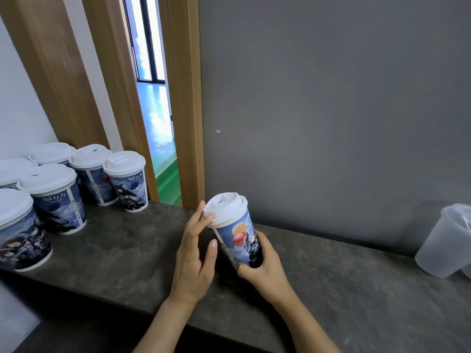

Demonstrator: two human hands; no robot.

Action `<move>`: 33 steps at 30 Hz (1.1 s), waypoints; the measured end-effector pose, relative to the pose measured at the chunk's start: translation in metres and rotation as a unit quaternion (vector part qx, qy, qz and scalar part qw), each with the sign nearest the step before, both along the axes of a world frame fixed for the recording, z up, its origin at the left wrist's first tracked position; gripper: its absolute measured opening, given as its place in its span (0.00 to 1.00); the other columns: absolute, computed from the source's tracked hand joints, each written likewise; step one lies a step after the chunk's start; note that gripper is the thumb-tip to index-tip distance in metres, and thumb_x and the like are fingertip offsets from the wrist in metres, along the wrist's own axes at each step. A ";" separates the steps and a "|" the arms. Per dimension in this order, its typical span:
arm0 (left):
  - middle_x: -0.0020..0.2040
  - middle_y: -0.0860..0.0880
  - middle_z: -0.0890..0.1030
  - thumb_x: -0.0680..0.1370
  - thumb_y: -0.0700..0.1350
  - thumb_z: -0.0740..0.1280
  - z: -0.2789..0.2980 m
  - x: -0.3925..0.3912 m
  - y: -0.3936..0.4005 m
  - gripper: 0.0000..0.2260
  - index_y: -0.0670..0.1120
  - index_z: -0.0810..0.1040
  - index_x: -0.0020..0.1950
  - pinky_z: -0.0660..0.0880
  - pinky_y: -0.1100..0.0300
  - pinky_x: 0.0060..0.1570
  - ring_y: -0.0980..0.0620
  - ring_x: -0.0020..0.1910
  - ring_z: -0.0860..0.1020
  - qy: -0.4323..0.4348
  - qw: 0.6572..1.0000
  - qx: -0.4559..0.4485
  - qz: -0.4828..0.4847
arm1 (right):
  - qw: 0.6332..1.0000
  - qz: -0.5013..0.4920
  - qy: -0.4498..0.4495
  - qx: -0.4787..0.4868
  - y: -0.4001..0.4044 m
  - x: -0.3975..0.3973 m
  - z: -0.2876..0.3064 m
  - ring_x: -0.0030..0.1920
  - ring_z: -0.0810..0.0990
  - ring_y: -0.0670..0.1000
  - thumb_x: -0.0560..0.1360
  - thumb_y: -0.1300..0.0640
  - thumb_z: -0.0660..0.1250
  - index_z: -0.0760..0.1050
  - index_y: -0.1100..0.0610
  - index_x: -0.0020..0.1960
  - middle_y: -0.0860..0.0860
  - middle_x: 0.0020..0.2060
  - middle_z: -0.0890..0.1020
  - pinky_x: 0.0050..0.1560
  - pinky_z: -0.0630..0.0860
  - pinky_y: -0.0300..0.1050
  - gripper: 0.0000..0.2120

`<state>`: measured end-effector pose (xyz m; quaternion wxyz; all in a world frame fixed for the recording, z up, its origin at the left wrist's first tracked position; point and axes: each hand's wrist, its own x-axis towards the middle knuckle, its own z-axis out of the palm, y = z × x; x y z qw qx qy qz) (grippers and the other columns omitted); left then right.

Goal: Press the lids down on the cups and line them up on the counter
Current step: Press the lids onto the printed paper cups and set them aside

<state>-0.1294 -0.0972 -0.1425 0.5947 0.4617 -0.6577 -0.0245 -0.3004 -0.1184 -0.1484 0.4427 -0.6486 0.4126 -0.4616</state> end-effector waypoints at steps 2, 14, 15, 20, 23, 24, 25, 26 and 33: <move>0.77 0.51 0.62 0.80 0.45 0.59 0.000 0.000 0.000 0.23 0.56 0.62 0.74 0.64 0.62 0.71 0.50 0.76 0.62 -0.010 1.000 -0.006 -0.002 | 1.000 0.014 0.000 0.005 0.001 0.002 0.000 0.58 0.82 0.46 0.66 0.60 0.73 0.70 0.45 0.67 0.43 0.58 0.82 0.53 0.79 0.38 0.31; 0.73 0.52 0.66 0.80 0.44 0.58 0.003 0.000 0.001 0.24 0.53 0.61 0.77 0.63 0.63 0.70 0.52 0.72 0.67 0.005 1.000 -0.010 0.015 | 0.999 -0.033 0.008 -0.015 0.002 0.001 0.000 0.52 0.84 0.47 0.62 0.50 0.79 0.72 0.47 0.59 0.46 0.53 0.83 0.49 0.80 0.41 0.29; 0.72 0.53 0.68 0.80 0.45 0.58 0.002 0.001 0.001 0.23 0.52 0.62 0.76 0.65 0.61 0.69 0.52 0.71 0.68 0.034 0.999 0.001 0.019 | 1.000 -0.023 0.011 -0.010 0.002 0.001 0.001 0.49 0.84 0.47 0.63 0.50 0.78 0.73 0.46 0.59 0.46 0.52 0.83 0.46 0.80 0.41 0.27; 0.66 0.54 0.76 0.81 0.50 0.59 0.000 0.007 -0.002 0.16 0.54 0.69 0.69 0.74 0.45 0.62 0.54 0.65 0.75 0.147 0.988 0.033 0.045 | 0.998 0.035 0.042 0.017 0.006 0.004 0.007 0.51 0.85 0.44 0.67 0.41 0.75 0.70 0.44 0.62 0.39 0.54 0.83 0.46 0.79 0.37 0.27; 0.64 0.54 0.77 0.81 0.50 0.59 0.001 0.008 -0.002 0.15 0.57 0.70 0.67 0.75 0.49 0.61 0.55 0.63 0.76 0.144 0.988 0.028 0.047 | 0.998 0.045 0.050 0.019 0.007 0.005 0.008 0.54 0.83 0.44 0.66 0.41 0.77 0.66 0.42 0.62 0.37 0.56 0.81 0.50 0.80 0.38 0.30; 0.64 0.55 0.77 0.81 0.50 0.59 0.001 0.008 -0.001 0.14 0.56 0.70 0.67 0.75 0.50 0.60 0.55 0.62 0.76 0.135 0.989 0.027 0.047 | 0.998 0.046 0.048 0.018 0.006 0.005 0.007 0.57 0.82 0.44 0.64 0.42 0.79 0.65 0.42 0.63 0.38 0.57 0.80 0.52 0.80 0.40 0.34; 0.63 0.56 0.76 0.81 0.50 0.60 0.001 0.007 -0.001 0.14 0.55 0.71 0.67 0.75 0.51 0.60 0.55 0.62 0.76 0.123 0.991 0.024 0.048 | 0.998 0.043 0.041 0.016 0.006 0.005 0.006 0.59 0.81 0.45 0.62 0.43 0.82 0.65 0.43 0.64 0.40 0.58 0.80 0.55 0.80 0.41 0.37; 0.63 0.57 0.76 0.81 0.50 0.60 0.002 0.007 0.000 0.14 0.55 0.71 0.67 0.75 0.52 0.60 0.55 0.62 0.76 0.107 0.993 0.020 0.048 | 0.999 0.036 0.032 0.012 0.006 0.005 0.004 0.60 0.81 0.46 0.60 0.45 0.84 0.66 0.45 0.64 0.41 0.59 0.79 0.57 0.80 0.43 0.40; 0.67 0.56 0.73 0.81 0.42 0.59 0.002 0.004 0.001 0.15 0.51 0.71 0.67 0.70 0.57 0.66 0.52 0.68 0.72 0.041 0.998 -0.040 0.037 | 0.999 -0.023 0.021 -0.035 0.002 0.004 0.000 0.60 0.80 0.44 0.62 0.54 0.77 0.68 0.42 0.67 0.39 0.58 0.78 0.58 0.79 0.41 0.37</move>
